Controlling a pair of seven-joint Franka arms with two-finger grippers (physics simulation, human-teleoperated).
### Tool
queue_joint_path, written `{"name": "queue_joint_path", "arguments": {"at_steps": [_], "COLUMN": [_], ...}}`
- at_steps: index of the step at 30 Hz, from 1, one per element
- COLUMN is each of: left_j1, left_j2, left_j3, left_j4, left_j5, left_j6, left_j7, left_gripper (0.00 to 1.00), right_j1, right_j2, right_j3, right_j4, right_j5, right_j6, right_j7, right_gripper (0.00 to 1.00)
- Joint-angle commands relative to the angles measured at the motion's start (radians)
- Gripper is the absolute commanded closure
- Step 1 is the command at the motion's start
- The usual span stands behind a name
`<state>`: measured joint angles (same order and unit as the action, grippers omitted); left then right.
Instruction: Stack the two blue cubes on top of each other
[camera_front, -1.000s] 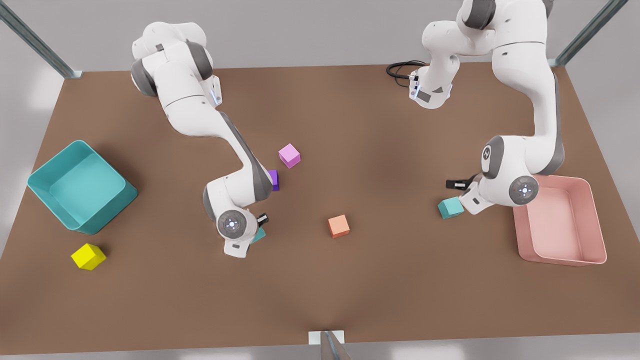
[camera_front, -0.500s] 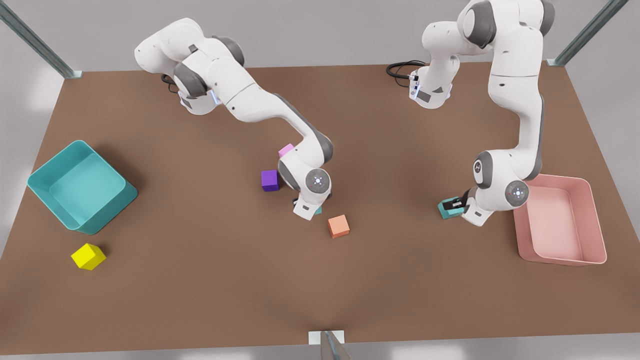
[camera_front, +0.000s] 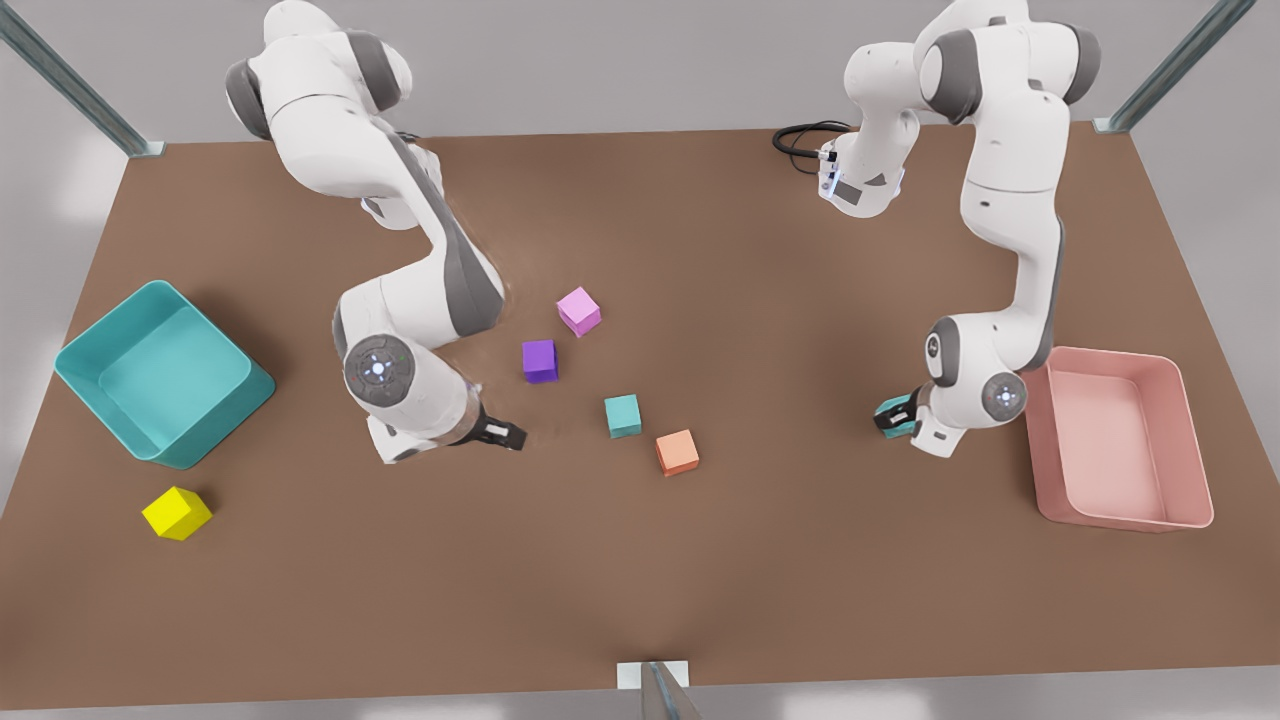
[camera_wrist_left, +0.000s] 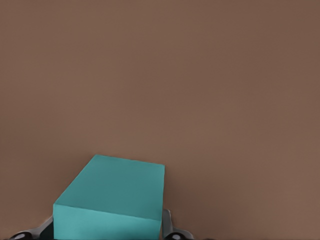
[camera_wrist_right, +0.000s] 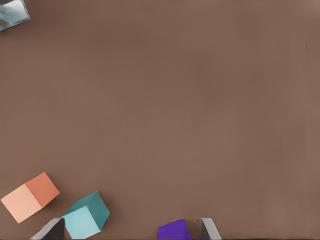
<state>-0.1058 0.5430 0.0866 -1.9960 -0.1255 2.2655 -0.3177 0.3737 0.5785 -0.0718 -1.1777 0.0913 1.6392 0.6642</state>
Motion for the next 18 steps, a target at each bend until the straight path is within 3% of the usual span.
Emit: {"name": "queue_joint_path", "arguments": {"at_steps": [1,3,5,7,9,13,16,18], "left_j1": [-0.002,-0.003,-0.002,-0.005,-0.003,-0.017,-0.219,-0.255], "left_j2": [0.002,-0.001,-0.032,-0.072,-0.104,-0.072,0.092,0.166], "left_j3": [0.001,-0.001,-0.044,-0.073,-0.154,-0.444,-0.452,-0.452], "left_j4": [0.000,0.002,0.013,0.066,0.174,0.264,0.471,0.568], "left_j5": [-0.006,-0.006,0.010,0.024,0.024,0.142,0.182,0.218], "left_j6": [0.026,0.023,0.019,-0.064,-0.245,-0.250,-0.248,-0.247], "left_j7": [-0.096,-0.095,-0.092,-0.092,-0.110,-0.499,-0.807,-0.902], "left_gripper": [0.37,0.37,0.37,0.36,0.36,0.36,0.36,0.36], "right_j1": [-0.105,-0.142,-0.157,-0.246,-0.289,-0.277,-0.275,-0.275], "right_j2": [0.007,-0.041,-0.205,-0.425,-0.509,-0.460,-0.436,-0.436], "right_j3": [-0.013,-0.016,-0.006,0.063,0.096,0.093,0.096,0.096], "right_j4": [0.007,0.125,0.099,-0.100,-0.318,-0.298,-0.272,-0.275], "right_j5": [-0.209,-0.300,-0.283,-0.171,-0.166,-0.225,-0.220,-0.217], "right_j6": [-0.326,-0.338,-0.358,-0.337,-0.187,-0.219,-0.231,-0.239], "right_j7": [-0.369,-0.796,-0.871,-0.854,-0.822,-0.818,-0.767,-0.723], "right_gripper": [0.00,0.00,0.00,0.00,0.00,0.00,0.00,0.00]}}
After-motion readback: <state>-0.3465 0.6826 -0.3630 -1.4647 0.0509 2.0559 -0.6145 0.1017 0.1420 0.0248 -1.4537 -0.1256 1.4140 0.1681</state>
